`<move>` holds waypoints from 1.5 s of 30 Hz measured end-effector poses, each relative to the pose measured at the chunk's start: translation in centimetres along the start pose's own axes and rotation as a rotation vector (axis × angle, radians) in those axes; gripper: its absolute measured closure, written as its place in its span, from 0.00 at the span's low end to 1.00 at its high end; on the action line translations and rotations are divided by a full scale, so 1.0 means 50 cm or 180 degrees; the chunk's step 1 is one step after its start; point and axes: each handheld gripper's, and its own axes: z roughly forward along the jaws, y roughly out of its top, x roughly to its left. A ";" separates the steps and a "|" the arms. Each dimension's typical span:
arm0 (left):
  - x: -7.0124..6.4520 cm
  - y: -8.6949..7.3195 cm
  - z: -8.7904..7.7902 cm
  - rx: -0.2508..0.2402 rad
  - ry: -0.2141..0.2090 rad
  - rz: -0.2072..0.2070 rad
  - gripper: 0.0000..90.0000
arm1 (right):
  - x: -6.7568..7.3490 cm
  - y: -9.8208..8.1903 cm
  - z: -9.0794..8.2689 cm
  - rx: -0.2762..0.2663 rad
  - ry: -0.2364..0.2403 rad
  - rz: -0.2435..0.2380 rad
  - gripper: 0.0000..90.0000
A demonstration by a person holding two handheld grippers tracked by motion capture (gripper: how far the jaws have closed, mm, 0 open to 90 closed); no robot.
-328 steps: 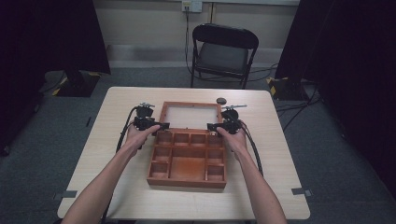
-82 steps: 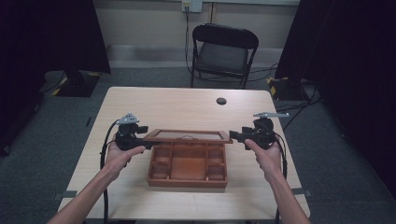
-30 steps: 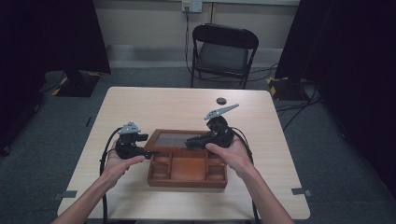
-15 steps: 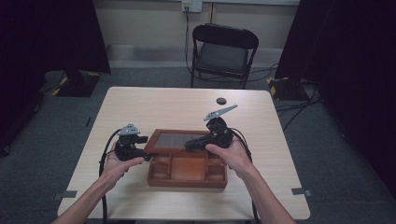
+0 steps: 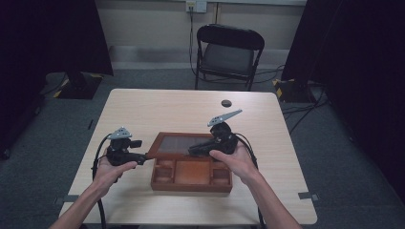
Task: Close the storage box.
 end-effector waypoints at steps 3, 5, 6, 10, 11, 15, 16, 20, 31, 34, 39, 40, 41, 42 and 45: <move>0.003 0.001 0.001 0.0013 0.0031 -0.0014 0.20 | 0.003 -0.005 0.002 -0.0002 -0.0028 -0.0026 0.90; 0.006 0.000 0.002 0.0027 0.0022 -0.0018 0.20 | 0.003 -0.008 0.002 -0.0028 -0.0028 -0.0026 0.90; 0.006 0.000 0.001 0.0025 0.0038 -0.0017 0.20 | 0.004 -0.011 0.003 -0.0024 -0.0031 -0.0032 0.90; 0.012 -0.001 0.000 0.0068 0.0094 0.0011 0.20 | 0.007 -0.018 0.006 0.0013 -0.0058 -0.0029 0.90; 0.015 -0.002 0.001 0.0082 0.0113 0.0010 0.20 | 0.008 -0.020 0.007 0.0024 -0.0059 -0.0031 0.90; 0.025 -0.004 0.003 0.0116 0.0147 -0.0037 0.21 | 0.011 -0.029 0.014 0.0091 -0.0070 -0.0029 0.90; 0.028 -0.004 0.002 0.0117 0.0159 -0.0043 0.21 | 0.011 -0.032 0.016 0.0105 -0.0071 -0.0038 0.90; 0.033 -0.001 -0.009 0.0047 0.0282 -0.0006 0.23 | 0.014 -0.045 0.023 0.0139 -0.0086 -0.0037 0.90; 0.047 -0.005 -0.008 0.0080 0.0325 -0.0087 0.23 | 0.019 -0.077 0.034 0.0163 -0.0160 -0.0144 0.90; 0.046 -0.005 -0.005 0.0082 0.0309 -0.0096 0.23 | 0.020 -0.085 0.041 0.0198 -0.0174 -0.0165 0.90; 0.045 -0.005 -0.002 0.0110 0.0295 -0.0074 0.23 | 0.018 -0.097 0.054 0.0285 -0.0169 -0.0165 0.90; 0.045 -0.006 -0.001 0.0115 0.0280 -0.0066 0.23 | 0.018 -0.099 0.057 0.0308 -0.0174 -0.0173 0.90; 0.045 -0.006 0.000 0.0118 0.0263 -0.0067 0.23 | 0.019 -0.100 0.060 0.0332 -0.0186 -0.0176 0.90; 0.043 -0.007 0.001 0.0121 0.0251 -0.0066 0.23 | 0.019 -0.101 0.062 0.0337 -0.0182 -0.0188 0.90; 0.040 -0.008 0.004 0.0138 0.0261 -0.0048 0.23 | 0.020 -0.109 0.069 0.0358 -0.0207 -0.0180 0.90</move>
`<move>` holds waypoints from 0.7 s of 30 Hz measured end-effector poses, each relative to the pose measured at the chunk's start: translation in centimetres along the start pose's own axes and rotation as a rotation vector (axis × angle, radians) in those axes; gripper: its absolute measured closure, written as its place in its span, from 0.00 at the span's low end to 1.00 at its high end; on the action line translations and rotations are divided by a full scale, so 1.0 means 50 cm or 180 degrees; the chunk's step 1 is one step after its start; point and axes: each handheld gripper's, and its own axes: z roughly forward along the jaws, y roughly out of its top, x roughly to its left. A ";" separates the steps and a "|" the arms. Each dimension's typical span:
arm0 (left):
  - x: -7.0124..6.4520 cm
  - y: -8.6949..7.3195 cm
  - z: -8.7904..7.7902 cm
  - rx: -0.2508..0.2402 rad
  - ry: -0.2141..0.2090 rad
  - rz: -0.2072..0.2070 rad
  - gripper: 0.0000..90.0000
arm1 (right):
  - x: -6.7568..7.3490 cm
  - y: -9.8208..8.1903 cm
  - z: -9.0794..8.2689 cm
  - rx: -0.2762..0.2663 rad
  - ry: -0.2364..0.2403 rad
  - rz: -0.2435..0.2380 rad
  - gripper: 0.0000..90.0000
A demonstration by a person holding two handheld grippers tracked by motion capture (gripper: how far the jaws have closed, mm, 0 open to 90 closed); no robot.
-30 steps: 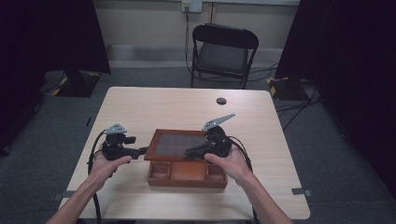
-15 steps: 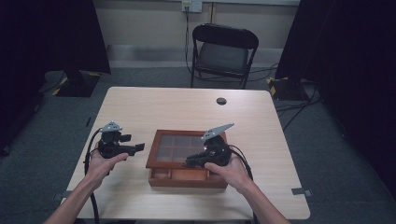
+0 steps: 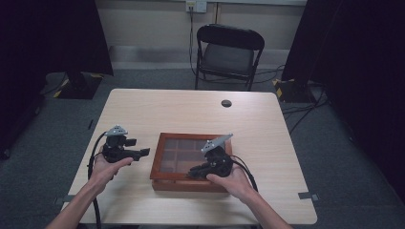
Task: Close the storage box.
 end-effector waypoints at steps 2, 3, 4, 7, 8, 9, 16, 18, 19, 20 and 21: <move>-0.002 0.000 0.002 0.0018 -0.0016 0.0021 0.23 | 0.000 -0.006 0.007 0.0025 -0.0011 -0.0006 0.90; -0.002 0.000 0.002 0.0019 -0.0009 0.0030 0.23 | -0.001 -0.008 0.010 0.0051 -0.0007 0.0006 0.90; -0.003 0.000 0.002 0.0019 -0.0021 0.0026 0.23 | -0.002 -0.010 0.014 0.0075 -0.0004 0.0017 0.90; -0.003 0.000 0.002 0.0027 -0.0025 0.0033 0.23 | -0.002 -0.013 0.020 0.0091 -0.0022 0.0001 0.90; -0.003 0.000 0.003 0.0028 -0.0022 0.0031 0.23 | -0.001 -0.014 0.020 0.0096 -0.0023 0.0008 0.90; -0.002 -0.001 0.004 0.0037 -0.0016 0.0030 0.23 | -0.001 -0.015 0.021 0.0084 -0.0026 0.0000 0.90; -0.005 -0.002 0.006 0.0071 -0.0038 0.0050 0.23 | -0.003 -0.023 0.033 0.0137 -0.0034 -0.0007 0.90; -0.006 -0.002 0.007 0.0084 -0.0042 0.0064 0.23 | -0.003 -0.026 0.036 0.0148 -0.0042 0.0010 0.90; -0.007 -0.002 0.008 0.0078 -0.0048 0.0067 0.23 | -0.003 -0.027 0.037 0.0143 -0.0036 0.0017 0.90; -0.006 -0.002 0.008 0.0080 -0.0060 0.0094 0.23 | -0.004 -0.028 0.038 0.0119 -0.0026 0.0015 0.90; -0.007 -0.002 0.009 0.0084 -0.0077 0.0096 0.23 | -0.004 -0.029 0.038 0.0122 -0.0028 0.0037 0.90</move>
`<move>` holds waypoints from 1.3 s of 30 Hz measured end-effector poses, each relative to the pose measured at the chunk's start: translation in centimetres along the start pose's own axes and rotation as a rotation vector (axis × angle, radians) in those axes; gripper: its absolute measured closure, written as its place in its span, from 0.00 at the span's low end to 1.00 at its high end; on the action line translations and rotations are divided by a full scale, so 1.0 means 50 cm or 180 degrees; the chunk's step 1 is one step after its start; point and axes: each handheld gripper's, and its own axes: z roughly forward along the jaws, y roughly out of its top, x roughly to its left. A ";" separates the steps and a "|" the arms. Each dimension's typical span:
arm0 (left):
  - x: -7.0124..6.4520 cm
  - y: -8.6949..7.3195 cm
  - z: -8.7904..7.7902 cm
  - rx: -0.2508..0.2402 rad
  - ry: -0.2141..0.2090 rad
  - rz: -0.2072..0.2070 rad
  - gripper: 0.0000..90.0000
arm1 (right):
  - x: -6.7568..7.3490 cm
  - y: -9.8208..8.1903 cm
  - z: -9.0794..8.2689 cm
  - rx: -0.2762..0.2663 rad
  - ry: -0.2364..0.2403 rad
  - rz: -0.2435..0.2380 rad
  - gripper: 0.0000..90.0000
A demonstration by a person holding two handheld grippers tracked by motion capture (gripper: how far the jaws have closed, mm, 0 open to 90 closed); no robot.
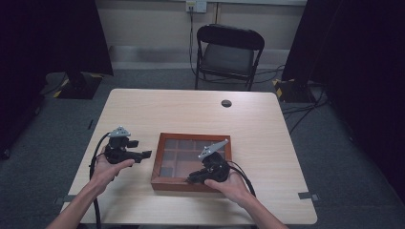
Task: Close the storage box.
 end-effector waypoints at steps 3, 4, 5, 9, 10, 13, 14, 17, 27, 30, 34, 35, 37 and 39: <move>-0.002 0.000 0.001 0.0010 -0.0011 0.0001 0.23 | -0.001 -0.001 0.001 0.0007 -0.0005 0.0012 0.90; -0.002 0.000 0.002 0.0009 -0.0003 0.0004 0.23 | -0.001 -0.001 0.001 0.0003 -0.0001 0.0014 0.90; -0.002 0.000 0.001 0.0013 0.0021 0.0007 0.23 | -0.002 -0.001 0.001 -0.0004 0.0016 0.0019 0.90; 0.000 0.000 0.000 0.0004 0.0026 -0.0018 0.23 | -0.002 -0.004 0.001 -0.0027 0.0021 0.0063 0.89; 0.001 0.000 0.000 -0.0007 0.0009 -0.0024 0.23 | -0.004 -0.003 0.000 -0.0052 0.0026 0.0059 0.86; 0.002 0.000 0.001 -0.0003 -0.0011 -0.0018 0.22 | -0.005 -0.001 -0.010 -0.0157 0.0084 0.0050 0.82; 0.002 0.000 0.002 0.0003 -0.0010 -0.0023 0.22 | -0.005 0.001 -0.015 -0.0183 0.0081 0.0051 0.80; 0.004 -0.001 0.005 0.0035 -0.0012 -0.0022 0.22 | -0.011 0.007 -0.037 -0.0332 0.0011 0.0129 0.77; 0.015 -0.005 0.002 0.0097 0.0034 -0.0071 0.21 | -0.053 -0.021 -0.105 -0.0615 -0.0588 0.0525 0.48; 0.016 -0.005 0.000 0.0096 0.0071 -0.0096 0.21 | -0.066 -0.036 -0.125 -0.0685 -0.0700 0.0649 0.43; 0.025 -0.002 -0.003 0.0125 0.0142 -0.0161 0.21 | -0.087 -0.058 -0.150 -0.0729 -0.0832 0.0837 0.35; 0.028 -0.002 -0.003 0.0126 0.0164 -0.0211 0.21 | -0.092 -0.066 -0.158 -0.0735 -0.0927 0.0894 0.32; 0.037 -0.003 -0.007 0.0125 0.0201 -0.0257 0.21 | -0.104 -0.080 -0.171 -0.0749 -0.1043 0.0990 0.28; 0.044 -0.005 -0.011 0.0115 0.0225 -0.0304 0.21 | -0.113 -0.092 -0.182 -0.0756 -0.1117 0.1058 0.24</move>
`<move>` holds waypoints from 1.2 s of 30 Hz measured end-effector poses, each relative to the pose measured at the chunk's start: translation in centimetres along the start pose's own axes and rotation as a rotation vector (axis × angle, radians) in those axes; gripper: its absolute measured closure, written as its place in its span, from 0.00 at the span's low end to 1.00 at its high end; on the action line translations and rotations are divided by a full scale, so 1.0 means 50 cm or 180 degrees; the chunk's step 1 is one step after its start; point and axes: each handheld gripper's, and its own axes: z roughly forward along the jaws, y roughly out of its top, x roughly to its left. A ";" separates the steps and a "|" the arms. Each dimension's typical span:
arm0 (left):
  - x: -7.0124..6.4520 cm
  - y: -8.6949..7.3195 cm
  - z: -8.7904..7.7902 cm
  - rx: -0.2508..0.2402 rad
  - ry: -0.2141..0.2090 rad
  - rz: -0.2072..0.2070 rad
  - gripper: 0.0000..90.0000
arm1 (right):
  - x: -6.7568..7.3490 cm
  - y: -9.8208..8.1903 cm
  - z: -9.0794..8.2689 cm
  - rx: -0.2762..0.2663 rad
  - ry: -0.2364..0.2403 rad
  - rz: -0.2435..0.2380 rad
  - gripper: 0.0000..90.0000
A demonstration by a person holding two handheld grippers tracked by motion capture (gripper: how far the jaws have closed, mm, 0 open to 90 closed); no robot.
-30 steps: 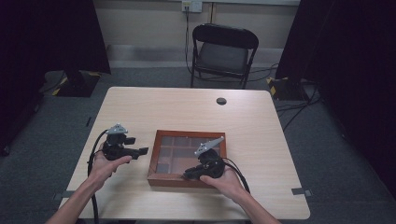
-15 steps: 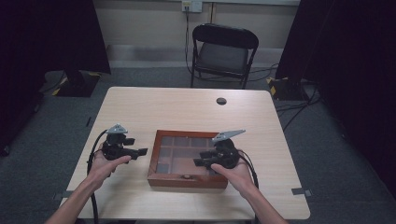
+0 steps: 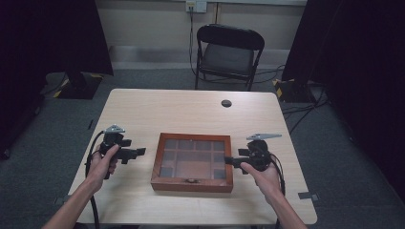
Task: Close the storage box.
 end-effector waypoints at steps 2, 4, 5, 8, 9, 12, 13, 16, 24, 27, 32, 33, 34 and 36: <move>0.008 -0.003 -0.005 0.0007 0.0037 -0.0015 0.21 | -0.017 -0.006 -0.010 -0.0018 -0.0053 0.0079 0.20; 0.015 -0.006 -0.012 0.0008 0.0084 -0.0009 0.22 | -0.031 -0.011 -0.020 -0.0020 -0.0187 0.0122 0.17; 0.019 -0.008 -0.016 0.0026 0.0180 0.0012 0.22 | -0.036 -0.012 -0.024 -0.0023 -0.0233 0.0131 0.17; 0.034 -0.017 -0.024 0.0042 0.0284 -0.0004 0.23 | -0.061 -0.016 -0.037 -0.0011 -0.0343 0.0235 0.16; 0.040 -0.020 -0.026 0.0061 0.0290 -0.0001 0.23 | -0.069 -0.016 -0.040 0.0003 -0.0377 0.0279 0.16; 0.054 -0.034 -0.029 0.0101 0.0354 -0.0039 0.23 | -0.091 -0.020 -0.045 0.0047 -0.0510 0.0381 0.16; 0.057 -0.038 -0.029 0.0135 0.0362 -0.0040 0.23 | -0.095 -0.023 -0.045 0.0039 -0.0529 0.0398 0.16; 0.065 -0.054 -0.026 0.0187 0.0512 -0.0065 0.23 | -0.116 -0.045 -0.038 0.0147 -0.0619 0.0494 0.16; 0.083 -0.081 -0.005 0.0352 0.0671 -0.0132 0.22 | -0.165 -0.090 -0.016 0.0332 -0.1220 0.0562 0.16; 0.082 -0.087 0.006 0.0373 0.0741 -0.0124 0.21 | -0.178 -0.110 -0.002 0.0434 -0.1375 0.0588 0.15; 0.073 -0.098 0.023 0.0344 0.0915 0.0034 0.15 | -0.165 -0.131 0.020 0.0236 -0.1661 0.0279 0.02; 0.073 -0.100 0.024 0.0317 0.0898 0.0036 0.13 | -0.162 -0.136 0.025 0.0196 -0.1661 0.0259 0.00; 0.073 -0.104 0.027 0.0248 0.0910 0.0038 0.11 | -0.160 -0.139 0.028 0.0132 -0.1673 0.0252 0.00; 0.073 -0.113 0.034 0.0121 0.0920 0.0067 0.03 | -0.161 -0.148 0.033 -0.0075 -0.1697 0.0219 0.00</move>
